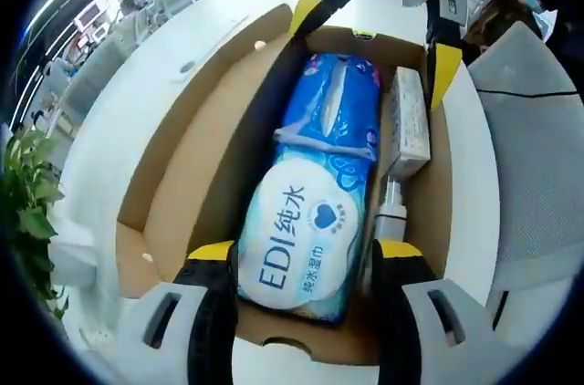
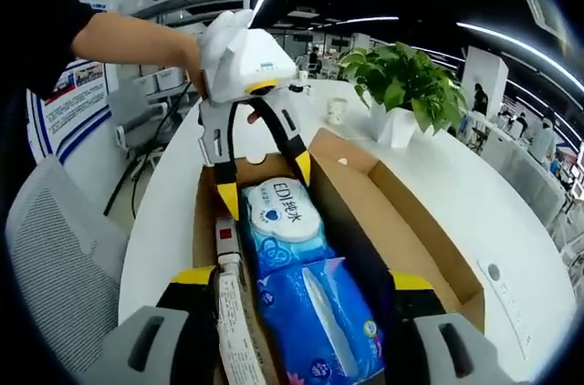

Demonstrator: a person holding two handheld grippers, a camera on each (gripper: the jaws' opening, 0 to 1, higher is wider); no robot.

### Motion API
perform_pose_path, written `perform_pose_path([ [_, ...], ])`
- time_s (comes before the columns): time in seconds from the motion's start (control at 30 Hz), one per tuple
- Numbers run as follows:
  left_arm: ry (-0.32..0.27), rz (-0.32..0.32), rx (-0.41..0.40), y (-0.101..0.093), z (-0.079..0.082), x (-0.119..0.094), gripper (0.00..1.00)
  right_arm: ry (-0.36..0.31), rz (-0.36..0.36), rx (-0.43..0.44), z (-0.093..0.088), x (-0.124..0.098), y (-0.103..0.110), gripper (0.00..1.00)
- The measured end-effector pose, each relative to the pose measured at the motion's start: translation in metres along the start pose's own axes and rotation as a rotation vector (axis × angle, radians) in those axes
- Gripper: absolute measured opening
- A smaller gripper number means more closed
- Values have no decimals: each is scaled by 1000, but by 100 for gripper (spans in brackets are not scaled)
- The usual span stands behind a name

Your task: Operate the shoe box by opening the lid, removing the specified soft item, and placing it in the target area until the item is outside and the box remains undamaged.

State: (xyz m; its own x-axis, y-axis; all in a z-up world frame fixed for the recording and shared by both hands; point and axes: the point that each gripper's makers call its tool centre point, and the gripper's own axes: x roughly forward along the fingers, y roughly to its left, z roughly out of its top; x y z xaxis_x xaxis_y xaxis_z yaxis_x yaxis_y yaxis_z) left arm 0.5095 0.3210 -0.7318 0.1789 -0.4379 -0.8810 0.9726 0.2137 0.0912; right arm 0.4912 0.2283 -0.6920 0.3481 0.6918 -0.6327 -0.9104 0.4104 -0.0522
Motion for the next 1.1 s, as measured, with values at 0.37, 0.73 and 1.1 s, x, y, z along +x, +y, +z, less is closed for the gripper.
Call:
perform_pose_path([
  [0.37,52,-26,60,2,-12,11,60,18,28,-13,-2,17,5,70],
  [0.73,17,-49,45,5,-13,15,61,26,52,-13,0,40,9,68],
  [1.1,0,-73,70,5,-12,19,62,42,81,-41,-1,58,13,66],
])
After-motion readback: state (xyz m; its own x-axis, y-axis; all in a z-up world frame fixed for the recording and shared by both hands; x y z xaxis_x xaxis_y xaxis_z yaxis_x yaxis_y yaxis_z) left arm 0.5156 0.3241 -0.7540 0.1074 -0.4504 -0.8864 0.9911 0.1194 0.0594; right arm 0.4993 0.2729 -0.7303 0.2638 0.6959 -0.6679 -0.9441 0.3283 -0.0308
